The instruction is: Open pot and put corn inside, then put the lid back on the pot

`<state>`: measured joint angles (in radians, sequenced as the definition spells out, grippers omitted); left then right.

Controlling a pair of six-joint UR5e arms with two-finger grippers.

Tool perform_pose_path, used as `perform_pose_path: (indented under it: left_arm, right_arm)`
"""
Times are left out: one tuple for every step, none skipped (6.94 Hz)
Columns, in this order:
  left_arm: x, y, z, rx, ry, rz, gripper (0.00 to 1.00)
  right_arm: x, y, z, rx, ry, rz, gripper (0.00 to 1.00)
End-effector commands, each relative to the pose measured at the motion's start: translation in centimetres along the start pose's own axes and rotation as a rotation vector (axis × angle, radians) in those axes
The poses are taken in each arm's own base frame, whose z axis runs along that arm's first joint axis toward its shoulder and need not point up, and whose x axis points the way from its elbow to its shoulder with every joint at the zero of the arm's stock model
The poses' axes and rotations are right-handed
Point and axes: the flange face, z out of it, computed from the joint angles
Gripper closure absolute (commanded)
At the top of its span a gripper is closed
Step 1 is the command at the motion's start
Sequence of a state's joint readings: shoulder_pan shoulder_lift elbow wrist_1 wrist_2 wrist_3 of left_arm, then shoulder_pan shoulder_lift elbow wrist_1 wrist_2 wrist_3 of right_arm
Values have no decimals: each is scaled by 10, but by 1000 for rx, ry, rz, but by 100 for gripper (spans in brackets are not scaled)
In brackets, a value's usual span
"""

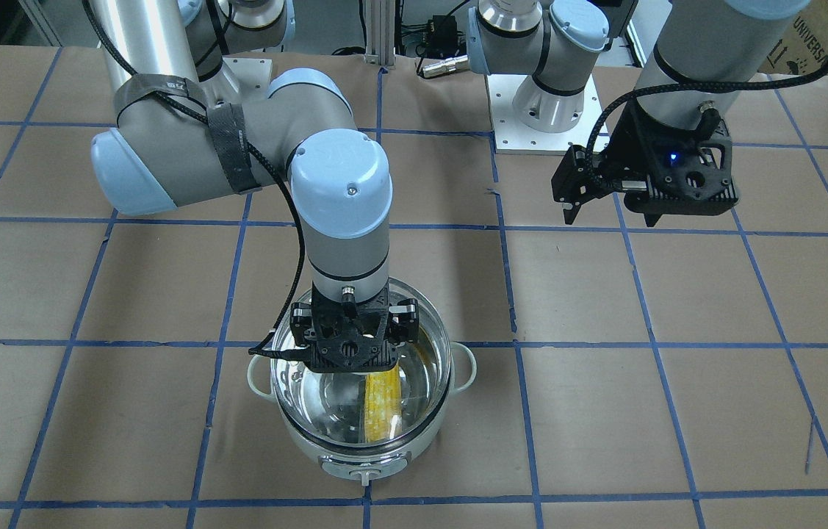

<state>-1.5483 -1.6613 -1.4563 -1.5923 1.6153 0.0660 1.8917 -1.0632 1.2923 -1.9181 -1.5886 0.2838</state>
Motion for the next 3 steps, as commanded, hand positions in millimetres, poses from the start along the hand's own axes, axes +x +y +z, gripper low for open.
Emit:
perform_pose_path:
  left_arm:
    - [0, 0, 0, 2, -2, 2, 0]
    - [0, 0, 1, -1, -1, 3, 0]
    - [0, 0, 1, -1, -1, 3, 0]
  right_arm:
    - [82, -47, -45, -6, -21, 4, 0]
    - [111, -61, -79, -11, -65, -49, 0]
    - [146, -56, -103, -41, -48, -16, 0]
